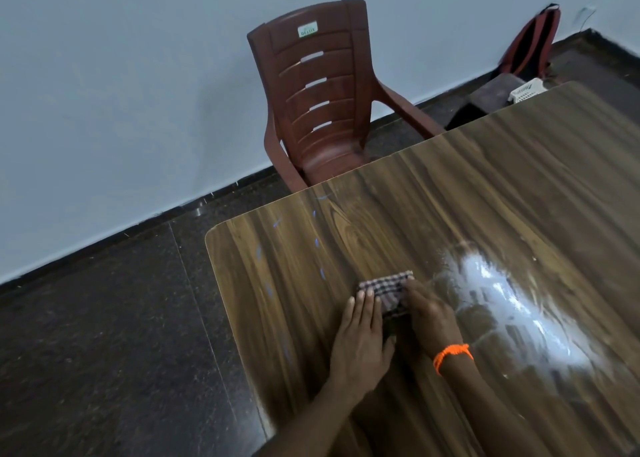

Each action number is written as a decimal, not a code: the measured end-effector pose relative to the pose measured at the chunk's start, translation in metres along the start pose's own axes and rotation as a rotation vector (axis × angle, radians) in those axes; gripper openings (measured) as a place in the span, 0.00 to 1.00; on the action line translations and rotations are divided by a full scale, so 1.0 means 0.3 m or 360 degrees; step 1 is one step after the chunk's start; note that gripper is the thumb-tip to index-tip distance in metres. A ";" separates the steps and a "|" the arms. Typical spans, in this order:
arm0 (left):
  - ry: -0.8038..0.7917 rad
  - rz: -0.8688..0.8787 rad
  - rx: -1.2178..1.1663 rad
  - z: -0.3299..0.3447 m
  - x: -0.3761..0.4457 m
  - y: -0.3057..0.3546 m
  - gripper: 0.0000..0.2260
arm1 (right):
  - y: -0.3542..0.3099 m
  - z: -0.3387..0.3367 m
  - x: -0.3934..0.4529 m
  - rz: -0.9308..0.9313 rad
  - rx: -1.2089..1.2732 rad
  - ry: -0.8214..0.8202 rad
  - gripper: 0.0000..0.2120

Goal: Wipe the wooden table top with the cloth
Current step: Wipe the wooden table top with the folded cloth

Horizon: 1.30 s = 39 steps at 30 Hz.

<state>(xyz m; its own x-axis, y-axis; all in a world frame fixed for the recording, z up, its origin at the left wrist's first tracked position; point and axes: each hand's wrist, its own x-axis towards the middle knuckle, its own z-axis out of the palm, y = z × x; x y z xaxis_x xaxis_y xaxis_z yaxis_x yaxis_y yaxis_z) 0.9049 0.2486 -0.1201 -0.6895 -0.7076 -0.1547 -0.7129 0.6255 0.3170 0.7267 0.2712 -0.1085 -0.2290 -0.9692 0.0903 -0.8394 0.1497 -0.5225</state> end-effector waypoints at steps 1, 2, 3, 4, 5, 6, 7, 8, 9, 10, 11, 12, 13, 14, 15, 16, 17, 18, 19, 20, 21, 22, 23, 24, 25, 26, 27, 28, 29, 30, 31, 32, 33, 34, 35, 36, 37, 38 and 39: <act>-0.0009 0.0013 0.0042 -0.018 0.049 -0.014 0.33 | -0.007 -0.004 0.044 0.0046 0.0003 0.0021 0.18; -0.0005 0.0013 0.0084 -0.038 0.092 -0.033 0.33 | -0.017 -0.002 0.094 0.0073 0.0014 0.0029 0.20; 0.0008 -0.0002 0.0126 -0.057 0.129 -0.059 0.33 | -0.029 0.006 0.146 0.0077 0.0026 0.0024 0.22; 0.0026 -0.0031 0.0160 -0.075 0.156 -0.089 0.33 | -0.044 0.019 0.198 0.0054 0.0032 0.0001 0.23; 0.0043 -0.0066 0.0178 -0.090 0.172 -0.121 0.32 | -0.062 0.037 0.244 0.0011 0.0030 -0.0032 0.23; 0.0051 -0.0106 0.0179 -0.100 0.176 -0.154 0.32 | -0.083 0.059 0.281 -0.0042 0.0023 -0.0069 0.23; 0.0057 -0.0149 0.0164 -0.106 0.168 -0.184 0.32 | -0.105 0.082 0.306 -0.0093 0.0010 -0.0108 0.22; 0.0068 -0.0193 0.0141 -0.109 0.150 -0.209 0.31 | -0.126 0.103 0.321 -0.0136 0.0004 -0.0148 0.21; 0.0083 -0.0232 0.0113 -0.108 0.123 -0.228 0.31 | -0.145 0.122 0.322 -0.0177 0.0006 -0.0177 0.21; 0.0093 -0.0264 0.0087 -0.101 0.092 -0.240 0.31 | -0.161 0.137 0.310 -0.0225 0.0018 -0.0183 0.21; 0.0100 -0.0285 0.0062 -0.086 0.056 -0.243 0.31 | -0.173 0.147 0.287 -0.0277 0.0037 -0.0173 0.21; 0.0105 -0.0297 0.0039 -0.066 0.017 -0.236 0.31 | -0.178 0.152 0.253 -0.0325 0.0049 -0.0161 0.20; 0.0107 -0.0301 0.0018 -0.045 -0.020 -0.220 0.32 | -0.175 0.151 0.213 -0.0361 0.0054 -0.0160 0.20; 0.0101 -0.0299 -0.0001 -0.024 -0.049 -0.194 0.32 | -0.163 0.143 0.172 -0.0387 0.0056 -0.0165 0.20; 0.0088 -0.0286 -0.0016 -0.005 -0.068 -0.164 0.33 | -0.142 0.129 0.134 -0.0404 0.0056 -0.0170 0.20; 0.0075 -0.0259 -0.0026 0.010 -0.075 -0.134 0.33 | -0.115 0.110 0.105 -0.0409 0.0058 -0.0177 0.21; 0.0075 -0.0216 -0.0033 0.018 -0.068 -0.109 0.33 | -0.084 0.088 0.088 -0.0400 0.0056 -0.0179 0.22; 0.0089 -0.0160 -0.0041 0.023 -0.048 -0.093 0.33 | -0.052 0.069 0.085 -0.0372 0.0057 -0.0169 0.23; 0.0108 -0.0107 -0.0050 0.022 -0.016 -0.085 0.32 | -0.023 0.056 0.092 -0.0324 0.0059 -0.0148 0.23; 0.0126 -0.0069 -0.0053 0.011 0.023 -0.081 0.32 | -0.002 0.043 0.112 -0.0260 0.0063 -0.0116 0.23; 0.0142 -0.0044 -0.0051 -0.006 0.068 -0.084 0.31 | 0.009 0.034 0.141 -0.0186 0.0063 -0.0078 0.23; 0.0147 -0.0031 -0.0040 -0.023 0.116 -0.093 0.31 | 0.013 0.032 0.179 -0.0117 0.0053 -0.0039 0.23; 0.0143 -0.0023 -0.0020 -0.040 0.162 -0.110 0.30 | 0.011 0.036 0.224 -0.0069 0.0038 -0.0009 0.22; 0.0134 -0.0019 0.0006 -0.056 0.204 -0.133 0.30 | 0.005 0.044 0.272 -0.0043 0.0023 0.0006 0.21; 0.0118 -0.0023 0.0033 -0.075 0.240 -0.163 0.31 | -0.004 0.057 0.322 -0.0037 0.0009 0.0003 0.20; 0.0102 -0.0037 0.0060 -0.094 0.269 -0.198 0.31 | -0.018 0.074 0.370 -0.0038 0.0001 -0.0017 0.19; 0.0096 -0.0060 0.0089 -0.110 0.289 -0.232 0.31 | -0.035 0.090 0.414 -0.0043 0.0000 -0.0040 0.18; 0.0097 -0.0091 0.0114 -0.125 0.299 -0.266 0.31 | -0.056 0.109 0.450 -0.0050 0.0008 -0.0059 0.18; 0.0104 -0.0124 0.0127 -0.133 0.300 -0.294 0.31 | -0.078 0.129 0.476 -0.0061 0.0015 -0.0070 0.18; 0.0109 -0.0157 0.0129 -0.138 0.292 -0.315 0.31 | -0.098 0.148 0.491 -0.0079 0.0016 -0.0084 0.18; 0.0114 -0.0190 0.0124 -0.138 0.274 -0.327 0.31 | -0.114 0.165 0.494 -0.0106 0.0015 -0.0113 0.18; 0.0121 -0.0218 0.0118 -0.129 0.247 -0.330 0.31 | -0.125 0.179 0.485 -0.0138 0.0016 -0.0157 0.19; 0.0133 -0.0233 0.0113 -0.118 0.216 -0.328 0.32 | -0.127 0.186 0.468 -0.0180 0.0016 -0.0204 0.19; 0.0138 -0.0237 0.0108 -0.104 0.181 -0.320 0.32 | -0.121 0.186 0.446 -0.0243 0.0008 -0.0242 0.19; 0.0132 -0.0233 0.0093 -0.088 0.150 -0.308 0.33 | -0.106 0.181 0.420 -0.0318 -0.0013 -0.0264 0.18; 0.0119 -0.0226 0.0073 -0.075 0.125 -0.291 0.33 | -0.087 0.171 0.395 -0.0380 -0.0037 -0.0277 0.18; 0.0108 -0.0216 0.0055 -0.065 0.111 -0.270 0.34 | -0.065 0.157 0.372 -0.0411 -0.0055 -0.0284 0.17; 0.0088 -0.0205 0.0038 -0.060 0.111 -0.245 0.34 | -0.043 0.138 0.355 -0.0416 -0.0063 -0.0281 0.17; 0.0059 -0.0191 0.0035 -0.060 0.122 -0.220 0.35 | -0.021 0.121 0.346 -0.0403 -0.0066 -0.0263 0.18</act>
<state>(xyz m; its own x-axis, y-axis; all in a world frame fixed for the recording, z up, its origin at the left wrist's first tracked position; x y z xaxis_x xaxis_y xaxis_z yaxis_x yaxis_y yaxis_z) 0.9290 0.1756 -0.1298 -0.5942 -0.7892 -0.1553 -0.7929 0.5424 0.2778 0.7262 0.1627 -0.1266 0.0706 -0.9949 0.0722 -0.8797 -0.0962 -0.4657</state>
